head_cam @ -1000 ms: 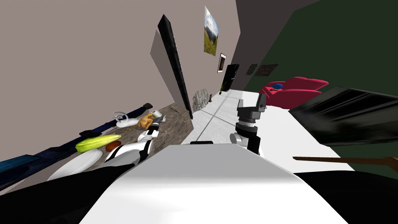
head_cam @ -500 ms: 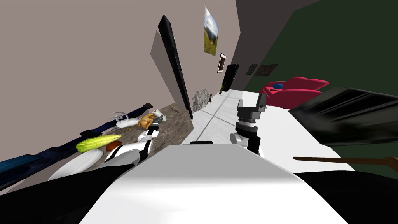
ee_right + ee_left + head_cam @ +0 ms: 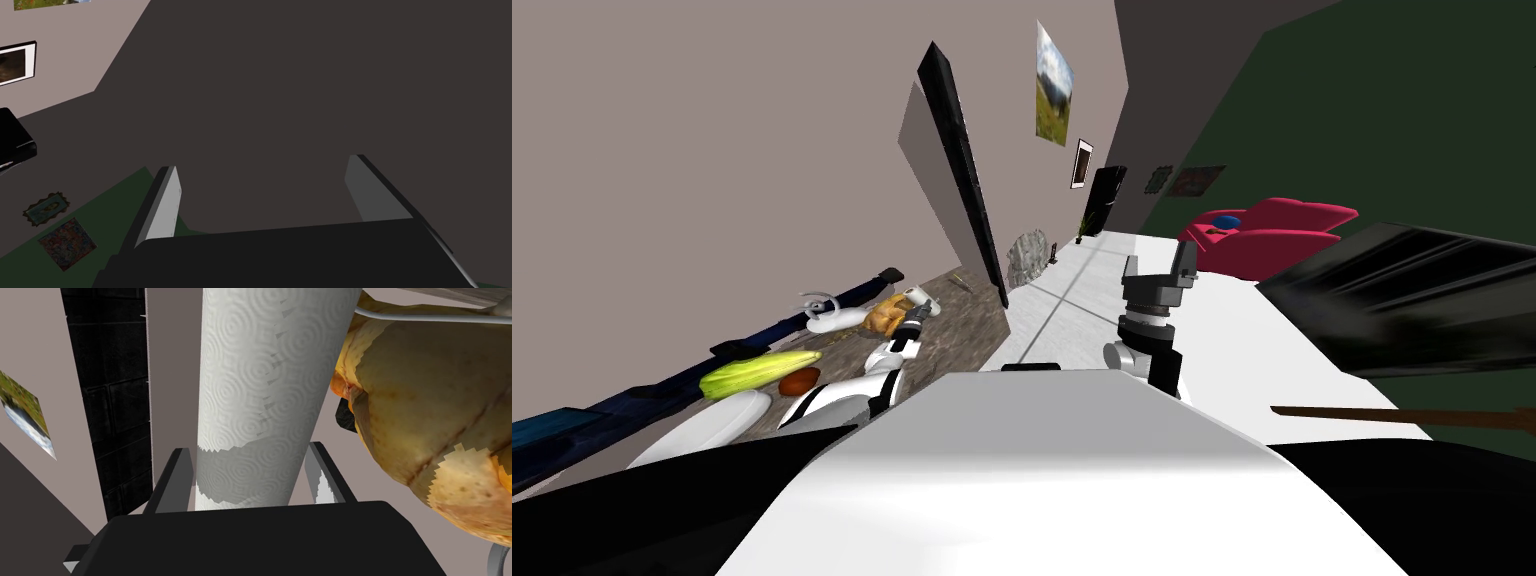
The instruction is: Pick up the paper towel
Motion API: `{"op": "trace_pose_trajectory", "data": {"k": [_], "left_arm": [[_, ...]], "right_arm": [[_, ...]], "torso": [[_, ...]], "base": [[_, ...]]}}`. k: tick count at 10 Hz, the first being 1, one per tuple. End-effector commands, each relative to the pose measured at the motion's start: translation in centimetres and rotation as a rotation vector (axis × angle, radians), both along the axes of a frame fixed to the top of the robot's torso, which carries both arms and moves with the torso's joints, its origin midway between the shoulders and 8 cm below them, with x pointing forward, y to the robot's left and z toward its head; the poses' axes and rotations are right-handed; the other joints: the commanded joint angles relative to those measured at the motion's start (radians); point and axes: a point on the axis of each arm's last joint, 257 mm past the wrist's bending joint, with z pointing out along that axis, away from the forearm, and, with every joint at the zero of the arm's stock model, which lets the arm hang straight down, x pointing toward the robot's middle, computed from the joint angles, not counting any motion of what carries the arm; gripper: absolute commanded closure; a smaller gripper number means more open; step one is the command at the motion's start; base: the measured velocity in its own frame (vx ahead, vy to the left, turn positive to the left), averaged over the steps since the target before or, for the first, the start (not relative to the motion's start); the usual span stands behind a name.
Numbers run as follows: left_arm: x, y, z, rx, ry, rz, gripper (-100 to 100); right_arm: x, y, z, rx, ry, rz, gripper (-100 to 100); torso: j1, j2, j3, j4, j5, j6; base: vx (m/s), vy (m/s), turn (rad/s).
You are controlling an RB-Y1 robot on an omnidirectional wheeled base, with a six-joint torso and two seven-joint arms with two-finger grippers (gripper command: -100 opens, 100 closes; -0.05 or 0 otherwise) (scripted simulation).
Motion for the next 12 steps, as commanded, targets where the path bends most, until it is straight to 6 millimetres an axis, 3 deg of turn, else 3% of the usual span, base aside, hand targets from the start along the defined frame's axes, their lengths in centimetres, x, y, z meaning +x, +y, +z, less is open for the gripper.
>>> {"op": "trace_pose_trajectory", "data": {"k": [1,3,6,8,10,12], "left_arm": [[-1.2,-0.3,-0.7,-0.01,-0.009,0.0,100],[-2.5,0.0,-1.7,-0.006,0.012,0.005,100],[-4.0,-0.8,-1.3,0.003,-0.01,-0.013,100],[-5.9,-0.5,-2.7,-0.021,0.006,0.014,100],[-6.2,-1.1,-1.7,0.0,-0.01,-0.011,100],[-8.4,-1.1,-2.4,-0.009,-0.003,0.003,100]], "right_arm": [[0.0,0.0,0.0,0.0,0.0,0.0,0],[0.0,0.0,0.0,0.0,0.0,0.0,0],[0.0,0.0,0.0,0.0,0.0,0.0,0],[0.0,0.0,0.0,0.0,0.0,0.0,0],[0.0,0.0,0.0,0.0,0.0,0.0,0],[0.0,0.0,0.0,0.0,0.0,0.0,0]], "torso": [[0.0,0.0,0.0,0.0,0.0,0.0],[0.002,-0.003,-0.002,-0.002,0.003,0.001],[0.004,-0.003,-0.004,-0.005,0.007,0.001],[0.004,-0.006,-0.006,-0.007,0.009,0.002],[0.006,-0.005,-0.007,-0.009,0.013,0.002],[0.006,-0.006,-0.007,-0.009,0.013,0.002]], "base": [[0.073,0.019,-0.012],[0.051,0.016,-0.014],[0.053,0.014,-0.007],[0.078,0.012,-0.019],[0.015,0.003,0.001],[0.06,0.017,-0.02]]}}
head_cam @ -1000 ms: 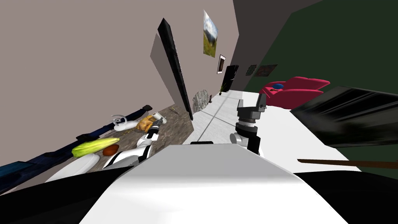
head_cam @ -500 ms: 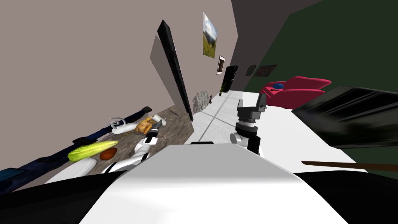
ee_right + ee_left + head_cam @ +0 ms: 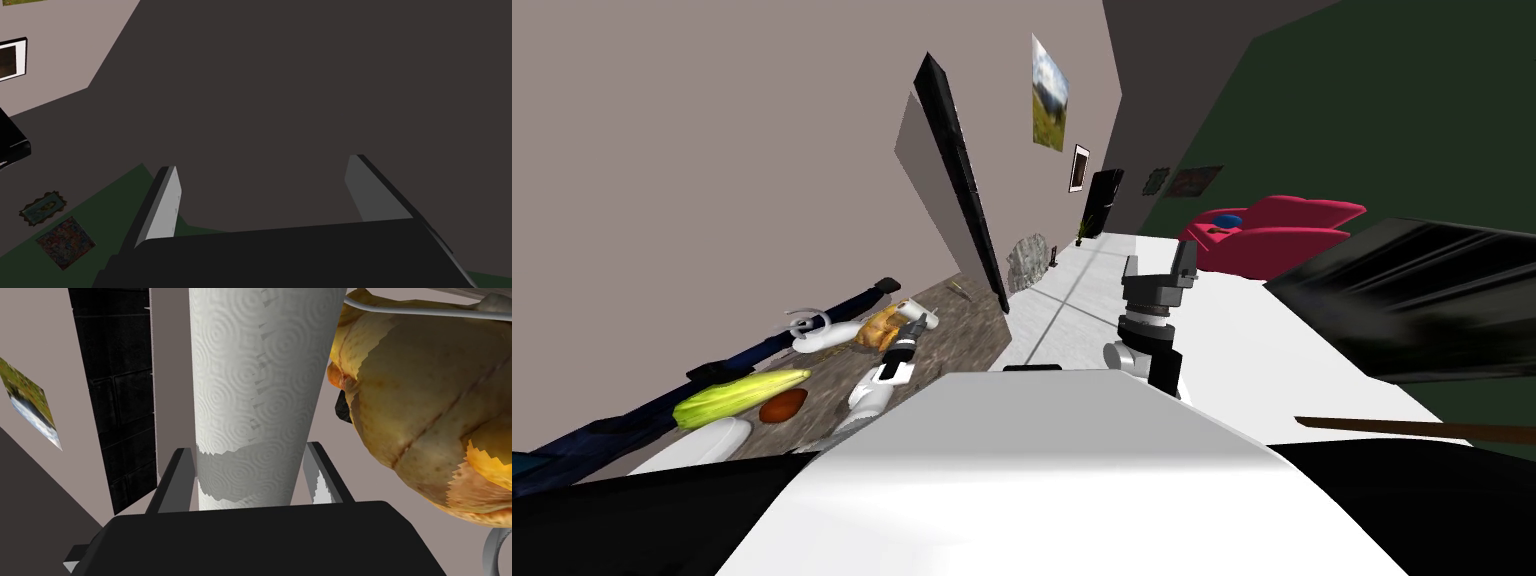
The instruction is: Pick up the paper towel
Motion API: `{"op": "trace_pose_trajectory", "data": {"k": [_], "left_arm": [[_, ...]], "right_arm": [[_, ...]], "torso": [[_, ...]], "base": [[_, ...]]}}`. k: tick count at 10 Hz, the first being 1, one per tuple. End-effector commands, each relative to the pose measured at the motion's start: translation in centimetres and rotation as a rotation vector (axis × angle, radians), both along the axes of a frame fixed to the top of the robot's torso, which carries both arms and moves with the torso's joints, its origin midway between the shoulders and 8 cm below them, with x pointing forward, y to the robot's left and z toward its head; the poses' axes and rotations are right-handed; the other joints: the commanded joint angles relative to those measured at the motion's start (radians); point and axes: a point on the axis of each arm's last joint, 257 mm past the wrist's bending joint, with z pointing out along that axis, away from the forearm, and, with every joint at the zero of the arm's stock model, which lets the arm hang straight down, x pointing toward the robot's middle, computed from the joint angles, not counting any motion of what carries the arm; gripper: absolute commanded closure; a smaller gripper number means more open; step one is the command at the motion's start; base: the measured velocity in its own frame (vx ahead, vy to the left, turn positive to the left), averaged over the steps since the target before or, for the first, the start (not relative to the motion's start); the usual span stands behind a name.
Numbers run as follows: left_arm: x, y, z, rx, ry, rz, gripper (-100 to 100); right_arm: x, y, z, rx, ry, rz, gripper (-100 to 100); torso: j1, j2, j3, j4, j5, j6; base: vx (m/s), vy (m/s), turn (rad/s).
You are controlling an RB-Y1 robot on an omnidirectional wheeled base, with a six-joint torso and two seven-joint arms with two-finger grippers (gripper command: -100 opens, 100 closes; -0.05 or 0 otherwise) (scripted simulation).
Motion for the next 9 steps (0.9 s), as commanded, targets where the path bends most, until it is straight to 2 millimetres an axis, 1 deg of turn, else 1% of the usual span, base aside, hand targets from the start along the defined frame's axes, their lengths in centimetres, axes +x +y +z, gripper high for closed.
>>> {"op": "trace_pose_trajectory", "data": {"k": [1,2,3,4,5,6,8,9], "left_arm": [[-0.5,-0.3,0.5,0.01,-0.007,-0.011,100],[-2.1,-0.1,-0.2,-0.01,-0.002,0.014,100],[-2.7,-0.2,-0.2,-0.002,0.002,0.008,100],[-3.2,-0.3,-0.1,0.005,0.005,0.003,100],[-2.8,-0.6,0.5,0.009,-0.008,-0.006,100],[-4.5,-0.2,-0.3,-0.011,0.003,0.024,100],[-5.4,-0.8,0.5,0.008,-0.001,0.004,100],[-5.2,-1.0,0.8,0.011,-0.008,0.0,100]], "right_arm": [[0.0,0.0,0.0,0.0,0.0,0.0,0],[0.0,0.0,0.0,0.0,0.0,0.0,0],[0.0,0.0,0.0,0.0,0.0,0.0,0],[0.0,0.0,0.0,0.0,0.0,0.0,0],[0.0,0.0,0.0,0.0,0.0,0.0,0],[0.0,0.0,0.0,0.0,0.0,0.0,0],[0.0,0.0,0.0,0.0,0.0,0.0,0],[0.0,0.0,0.0,0.0,0.0,0.0,0]], "torso": [[0.0,0.0,0.0,0.0,0.0,0.0],[-0.001,0.001,0.0,0.0,0.0,0.0],[-0.001,0.0,0.0,0.0,0.0,0.0],[0.0,-0.001,-0.001,-0.001,0.001,0.0],[0.001,0.0,0.0,-0.001,0.001,0.0],[0.0,0.002,0.001,0.0,0.001,0.0],[0.001,-0.001,-0.001,-0.001,0.001,-0.001],[0.001,0.001,0.0,-0.001,0.001,-0.001]], "base": [[0.036,0.006,0.007],[0.067,0.004,-0.02],[0.07,0.015,-0.018],[0.035,0.013,-0.004],[0.007,0.003,0.013],[0.062,0.013,-0.032],[0.054,0.01,-0.004],[0.004,0.003,0.012]]}}
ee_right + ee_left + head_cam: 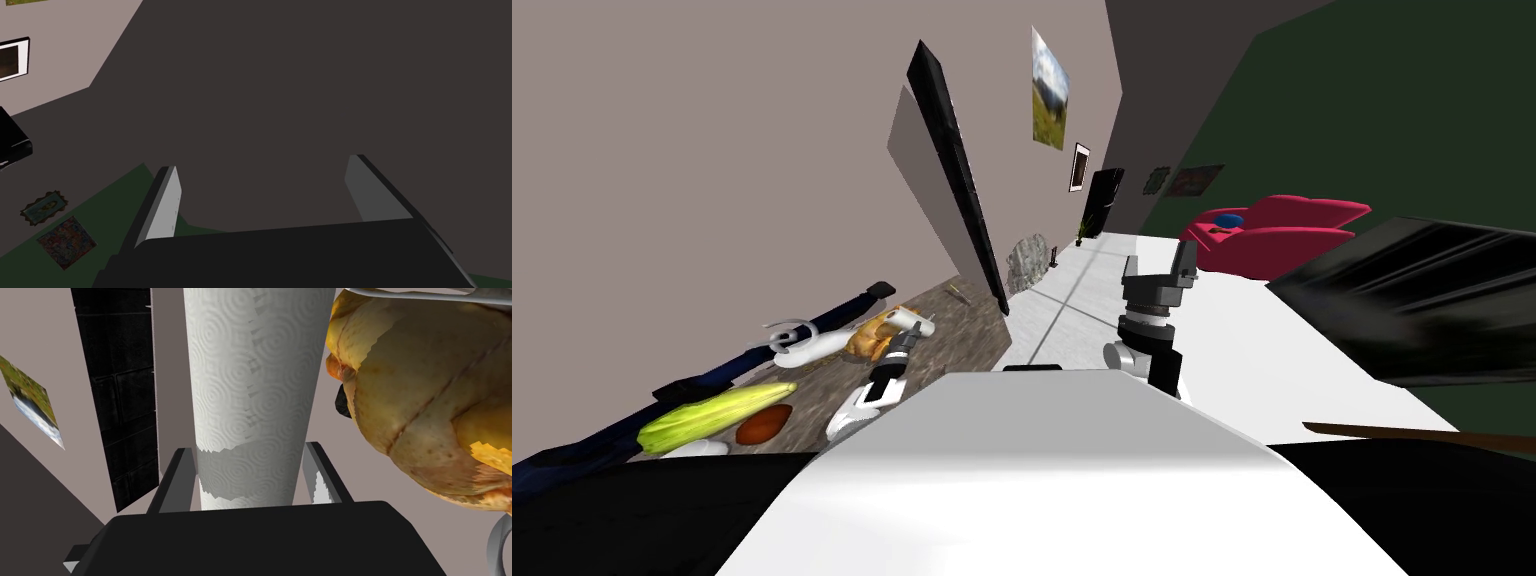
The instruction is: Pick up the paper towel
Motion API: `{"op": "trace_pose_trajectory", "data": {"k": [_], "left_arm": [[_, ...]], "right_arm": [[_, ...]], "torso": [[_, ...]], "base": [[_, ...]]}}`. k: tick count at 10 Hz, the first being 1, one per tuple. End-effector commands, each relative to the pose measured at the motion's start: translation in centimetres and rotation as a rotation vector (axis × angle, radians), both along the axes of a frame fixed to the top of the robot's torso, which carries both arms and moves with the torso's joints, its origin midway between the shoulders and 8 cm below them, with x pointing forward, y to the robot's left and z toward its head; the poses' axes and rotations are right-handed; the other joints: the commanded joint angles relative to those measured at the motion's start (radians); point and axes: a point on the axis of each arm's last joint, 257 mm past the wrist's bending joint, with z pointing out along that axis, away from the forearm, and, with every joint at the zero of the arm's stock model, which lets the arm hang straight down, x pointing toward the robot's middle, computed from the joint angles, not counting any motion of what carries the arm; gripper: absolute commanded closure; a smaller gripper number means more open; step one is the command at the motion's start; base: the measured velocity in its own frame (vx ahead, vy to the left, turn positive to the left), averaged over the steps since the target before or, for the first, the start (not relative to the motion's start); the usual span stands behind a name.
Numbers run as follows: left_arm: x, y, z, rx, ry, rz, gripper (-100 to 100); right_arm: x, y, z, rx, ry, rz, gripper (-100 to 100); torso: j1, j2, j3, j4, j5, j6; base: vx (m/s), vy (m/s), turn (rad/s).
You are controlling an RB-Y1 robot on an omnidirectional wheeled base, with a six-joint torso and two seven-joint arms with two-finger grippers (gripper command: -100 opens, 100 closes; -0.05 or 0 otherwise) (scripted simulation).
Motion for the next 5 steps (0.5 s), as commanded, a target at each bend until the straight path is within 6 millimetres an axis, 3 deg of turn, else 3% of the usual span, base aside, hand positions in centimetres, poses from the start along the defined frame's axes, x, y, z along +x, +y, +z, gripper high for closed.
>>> {"op": "trace_pose_trajectory", "data": {"k": [1,3,5], "left_arm": [[-1.7,0.2,-0.1,-0.01,0.002,0.022,100],[-2.2,-0.5,0.8,0.007,-0.003,0.002,100],[-4.5,-0.3,0.7,0.001,0.009,0.026,100]], "right_arm": [[0.0,0.0,0.0,0.0,0.0,0.0,0],[0.0,0.0,0.0,0.0,0.0,0.0,0],[0.0,0.0,0.0,0.0,0.0,0.0,0]], "torso": [[0.0,0.0,0.0,0.0,0.0,0.0],[0.001,-0.002,-0.001,-0.001,0.0,-0.001],[0.001,-0.003,-0.002,-0.001,0.0,-0.001]], "base": [[0.049,0.013,-0.034],[0.053,0.014,-0.001],[0.069,0.014,-0.022]]}}
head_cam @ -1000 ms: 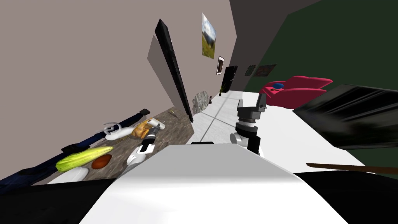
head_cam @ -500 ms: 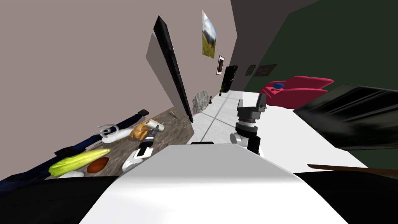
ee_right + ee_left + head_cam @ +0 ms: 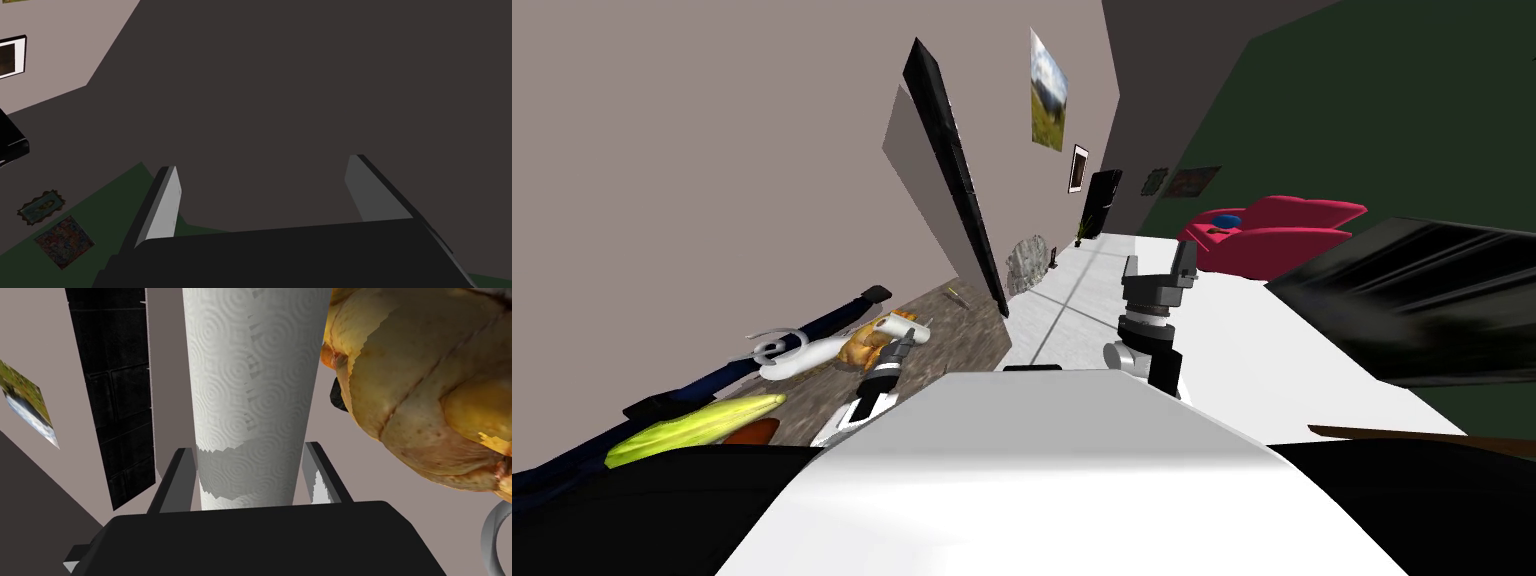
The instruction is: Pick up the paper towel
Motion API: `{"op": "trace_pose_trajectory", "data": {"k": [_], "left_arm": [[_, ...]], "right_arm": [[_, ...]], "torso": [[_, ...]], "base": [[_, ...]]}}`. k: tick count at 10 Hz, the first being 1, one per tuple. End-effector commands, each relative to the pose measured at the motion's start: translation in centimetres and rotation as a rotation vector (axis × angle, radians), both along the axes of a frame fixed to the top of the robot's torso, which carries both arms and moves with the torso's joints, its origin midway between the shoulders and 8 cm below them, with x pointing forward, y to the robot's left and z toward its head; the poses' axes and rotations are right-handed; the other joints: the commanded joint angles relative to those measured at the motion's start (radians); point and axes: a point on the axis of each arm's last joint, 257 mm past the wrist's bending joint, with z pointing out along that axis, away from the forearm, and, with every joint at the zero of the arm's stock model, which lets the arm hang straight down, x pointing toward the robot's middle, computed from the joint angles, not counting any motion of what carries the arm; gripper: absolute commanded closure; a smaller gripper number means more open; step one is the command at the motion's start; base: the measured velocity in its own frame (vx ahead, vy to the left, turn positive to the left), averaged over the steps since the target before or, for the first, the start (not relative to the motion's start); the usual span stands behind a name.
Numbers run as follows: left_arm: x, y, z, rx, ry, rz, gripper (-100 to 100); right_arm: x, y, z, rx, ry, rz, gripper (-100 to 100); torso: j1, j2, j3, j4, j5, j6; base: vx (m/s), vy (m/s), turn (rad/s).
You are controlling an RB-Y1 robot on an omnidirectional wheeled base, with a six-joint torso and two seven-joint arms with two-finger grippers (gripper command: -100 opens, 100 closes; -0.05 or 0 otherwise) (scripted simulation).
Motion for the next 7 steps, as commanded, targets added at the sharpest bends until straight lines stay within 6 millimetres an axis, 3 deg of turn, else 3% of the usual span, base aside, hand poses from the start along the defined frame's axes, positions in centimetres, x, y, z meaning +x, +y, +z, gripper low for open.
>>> {"op": "trace_pose_trajectory", "data": {"k": [1,2,3,4,6,7], "left_arm": [[-0.9,-0.4,0.4,0.01,0.005,-0.006,100],[-0.5,-0.8,1.0,0.014,-0.007,-0.016,100],[-2.3,-0.4,0.9,0.004,0.001,0.013,100],[-2.9,-0.7,1.3,0.013,0.005,0.005,100],[-2.8,-0.9,1.7,0.016,0.0,-0.001,100],[-2.8,-0.9,1.8,0.017,-0.001,-0.003,0]], "right_arm": [[0.0,0.0,0.0,0.0,0.0,0.0,0],[0.0,0.0,0.0,0.0,0.0,0.0,0],[0.0,0.0,0.0,0.0,0.0,0.0,0],[0.0,0.0,0.0,0.0,0.0,0.0,0],[0.0,0.0,0.0,0.0,0.0,0.0,0],[0.0,0.0,0.0,0.0,0.0,0.0,0]], "torso": [[0.0,0.0,0.0,0.0,0.0,0.0],[-0.001,0.001,0.001,0.0,0.0,0.0],[-0.001,0.003,0.002,0.001,-0.001,0.001],[-0.001,0.002,0.001,0.001,-0.001,0.0],[-0.001,0.001,0.001,0.001,-0.001,0.001],[-0.001,0.002,0.001,0.001,-0.001,0.001]], "base": [[0.036,0.009,0.007],[0.008,0.003,0.008],[0.048,0.011,-0.043],[0.064,0.018,-0.011],[0.027,0.007,0.012],[0.0,0.0,0.0]]}}
